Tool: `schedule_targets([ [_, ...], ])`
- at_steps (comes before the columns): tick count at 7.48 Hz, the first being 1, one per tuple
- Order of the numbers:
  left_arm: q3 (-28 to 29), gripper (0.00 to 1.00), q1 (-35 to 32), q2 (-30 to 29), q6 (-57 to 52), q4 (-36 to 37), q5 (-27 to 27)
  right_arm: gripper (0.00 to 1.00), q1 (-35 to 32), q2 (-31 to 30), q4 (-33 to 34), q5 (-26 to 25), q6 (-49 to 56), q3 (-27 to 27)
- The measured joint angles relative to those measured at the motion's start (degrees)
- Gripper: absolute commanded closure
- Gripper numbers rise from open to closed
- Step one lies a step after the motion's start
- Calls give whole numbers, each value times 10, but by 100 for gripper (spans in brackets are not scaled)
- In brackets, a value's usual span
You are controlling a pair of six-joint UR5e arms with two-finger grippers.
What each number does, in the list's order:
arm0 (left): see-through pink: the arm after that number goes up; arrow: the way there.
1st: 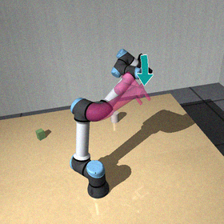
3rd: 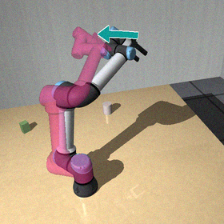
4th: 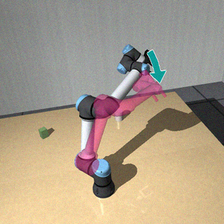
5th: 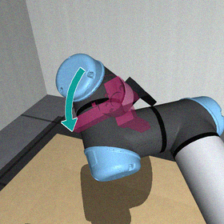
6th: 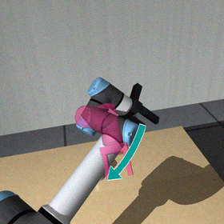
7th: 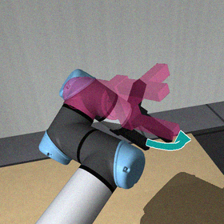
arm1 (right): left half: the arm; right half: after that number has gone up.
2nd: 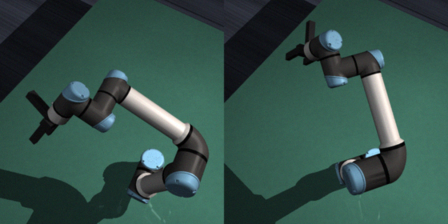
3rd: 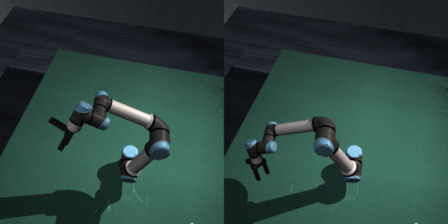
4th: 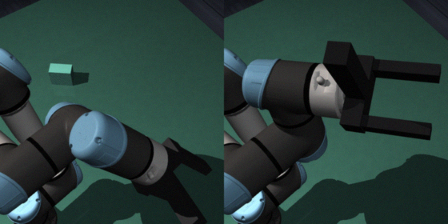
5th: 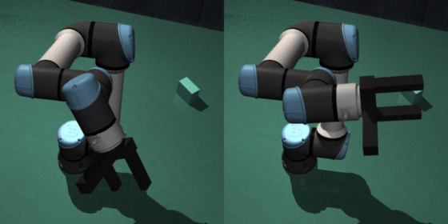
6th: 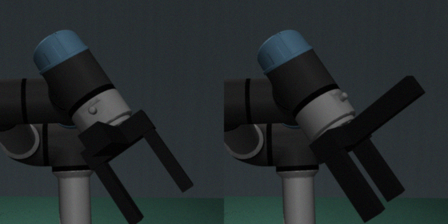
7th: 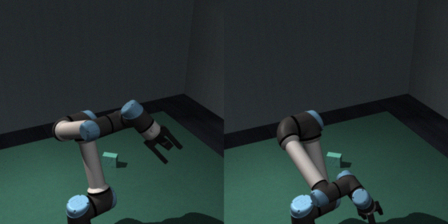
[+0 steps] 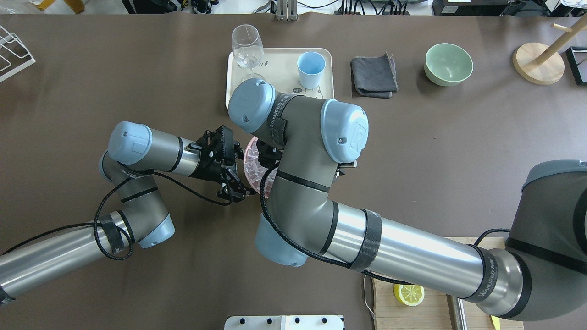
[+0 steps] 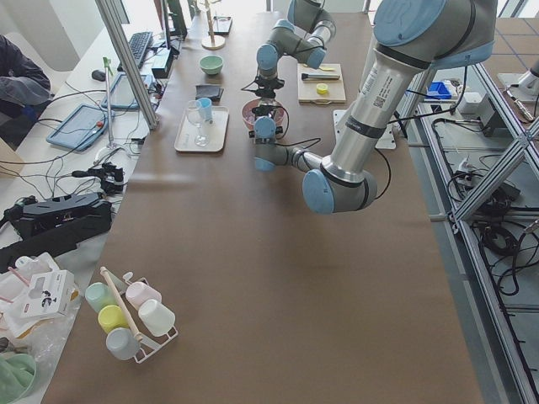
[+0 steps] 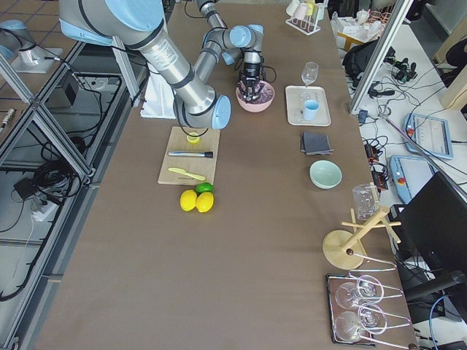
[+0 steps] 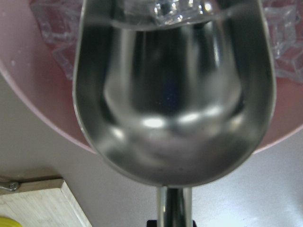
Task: Put ice in cup with scoop
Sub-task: 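Drag the scoop through the ice cubes to fill it, right gripper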
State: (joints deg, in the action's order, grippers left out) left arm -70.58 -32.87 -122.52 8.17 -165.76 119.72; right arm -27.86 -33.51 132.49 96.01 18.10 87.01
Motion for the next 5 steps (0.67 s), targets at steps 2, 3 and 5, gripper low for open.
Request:
schedule_targets([
  [2, -1, 2, 0, 0, 0, 0, -1, 100, 0, -24, -26, 3, -26, 29],
  [3, -2, 2, 0, 0, 0, 1, -2, 100, 0, -38, -37, 6, -34, 47],
  [5, -3, 2, 0, 0, 1, 1, -2, 100, 0, -77, -66, 8, -62, 89],
])
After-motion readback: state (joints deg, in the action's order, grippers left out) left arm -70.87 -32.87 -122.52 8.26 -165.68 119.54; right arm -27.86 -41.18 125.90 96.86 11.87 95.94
